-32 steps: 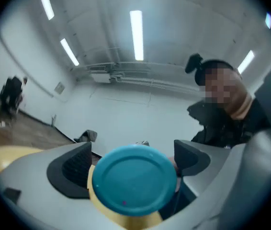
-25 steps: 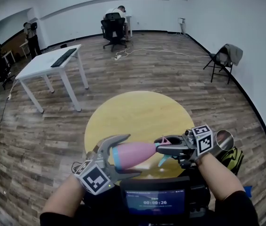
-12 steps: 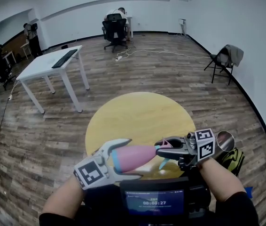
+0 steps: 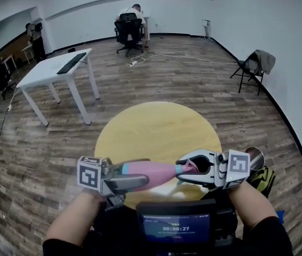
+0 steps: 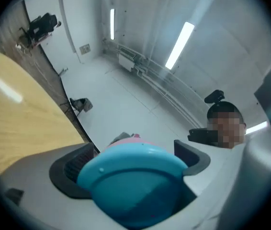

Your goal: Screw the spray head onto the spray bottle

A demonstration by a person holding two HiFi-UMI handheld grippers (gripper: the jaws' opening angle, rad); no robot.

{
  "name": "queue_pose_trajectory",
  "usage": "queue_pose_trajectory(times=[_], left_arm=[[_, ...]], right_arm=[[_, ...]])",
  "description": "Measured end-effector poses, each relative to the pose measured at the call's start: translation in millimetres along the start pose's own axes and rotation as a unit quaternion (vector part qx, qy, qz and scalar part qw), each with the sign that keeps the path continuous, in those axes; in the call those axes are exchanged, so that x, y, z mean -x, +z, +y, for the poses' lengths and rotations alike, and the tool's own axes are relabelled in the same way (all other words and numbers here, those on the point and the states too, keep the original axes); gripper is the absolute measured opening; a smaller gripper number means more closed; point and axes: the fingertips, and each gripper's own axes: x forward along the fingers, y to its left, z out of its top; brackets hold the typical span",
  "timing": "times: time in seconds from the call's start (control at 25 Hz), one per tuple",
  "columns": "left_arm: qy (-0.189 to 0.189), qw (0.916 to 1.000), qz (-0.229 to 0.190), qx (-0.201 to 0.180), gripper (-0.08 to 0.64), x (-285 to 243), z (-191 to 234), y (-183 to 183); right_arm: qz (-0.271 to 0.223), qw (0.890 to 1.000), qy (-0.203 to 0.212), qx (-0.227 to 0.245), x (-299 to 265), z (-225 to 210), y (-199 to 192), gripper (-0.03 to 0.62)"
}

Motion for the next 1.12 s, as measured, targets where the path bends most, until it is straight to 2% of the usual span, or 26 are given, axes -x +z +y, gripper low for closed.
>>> queue_pose_trajectory(times=[0.04, 0.08, 0.12, 0.16, 0.24, 0.32, 0.36, 0.44, 0.48, 0.52, 0.56, 0.68, 0.72, 0.76, 0.8, 0.88, 0.92, 0.96, 1.0, 1.04, 1.08, 1.12], left_arm=[[0.02, 0.9987, -0.012, -0.044, 0.543, 2, 0, 8], [0.047, 0.9932, -0.019, -0.105, 0.545, 5, 0, 16], [0.078, 0.9814, -0.02, -0.175, 0.545, 8, -1, 23], [0.108, 0.9639, -0.014, -0.243, 0.545, 11, -2, 28], [0.152, 0.9252, 0.015, -0.347, 0.545, 16, -3, 29], [0.183, 0.8873, 0.066, -0.418, 0.545, 16, 1, 18], [0.2, 0.8626, 0.099, -0.454, 0.546, 14, 8, 10], [0.224, 0.8041, 0.165, -0.526, 0.546, 6, 24, -11], [0.225, 0.7804, 0.189, -0.552, 0.551, 1, 29, -21], [0.219, 0.768, 0.201, -0.567, 0.55, -4, 28, -29], [0.205, 0.7681, 0.2, -0.573, 0.548, -9, 25, -34], [0.166, 0.7942, 0.181, -0.556, 0.541, -18, 18, -38], [0.158, 0.8091, 0.173, -0.539, 0.54, -17, 17, -37], [0.148, 0.8322, 0.161, -0.51, 0.54, -15, 16, -35], [0.134, 0.862, 0.149, -0.466, 0.54, -11, 15, -34], [0.094, 0.923, 0.12, -0.353, 0.54, -8, 8, -31], [0.069, 0.948, 0.107, -0.292, 0.54, -8, 3, -29], [0.04, 0.9686, 0.094, -0.227, 0.54, -8, -1, -27], [0.01, 0.9841, 0.08, -0.158, 0.539, -7, -4, -26], [-0.018, 0.9934, 0.067, -0.092, 0.538, -7, -7, -24], [-0.042, 0.9969, 0.055, -0.037, 0.539, -8, -10, -23], [-0.059, 0.9972, 0.046, -0.001, 0.538, -8, -12, -22]], right_arm=[[-0.012, 0.999, -0.003, -0.035, 1, -7, -2, 0.149], [-0.022, 0.997, -0.005, -0.075, 3, -15, -5, 0.147], [-0.033, 0.993, -0.008, -0.116, 6, -23, -8, 0.147], [-0.047, 0.987, -0.012, -0.156, 10, -32, -11, 0.147], [-0.08, 0.97, -0.018, -0.228, 18, -49, -15, 0.147], [-0.097, 0.955, -0.018, -0.281, 22, -59, -19, 0.147], [-0.094, 0.95, -0.015, -0.297, 22, -60, -22, 0.147], [-0.071, 0.946, -0.004, -0.317, 16, -55, -31, 0.147], [-0.061, 0.945, 0.002, -0.323, 13, -52, -34, 0.148], [-0.056, 0.943, 0.007, -0.327, 11, -50, -35, 0.149], [-0.054, 0.943, 0.009, -0.329, 11, -49, -35, 0.149], [-0.039, 0.953, -0.006, -0.3, 12, -44, -32, 0.149], [-0.034, 0.959, -0.01, -0.28, 12, -42, -29, 0.149], [-0.03, 0.967, -0.011, -0.254, 10, -39, -24, 0.149], [-0.026, 0.975, -0.011, -0.222, 8, -35, -17, 0.149], [-0.013, 0.989, -0.009, -0.147, 4, -25, -5, 0.149], [-0.006, 0.995, -0.006, -0.104, 2, -18, 1, 0.149], [0.0, 0.998, -0.001, -0.059, 1, -10, 6, 0.149], [0.007, 1.0, 0.005, -0.013, 0, -2, 10, 0.149], [0.014, 0.999, 0.011, 0.029, -2, 8, 14, 0.149], [0.023, 0.997, 0.018, 0.065, -3, 16, 16, 0.149], [0.03, 0.995, 0.021, 0.089, -2, 21, 17, 0.15]])
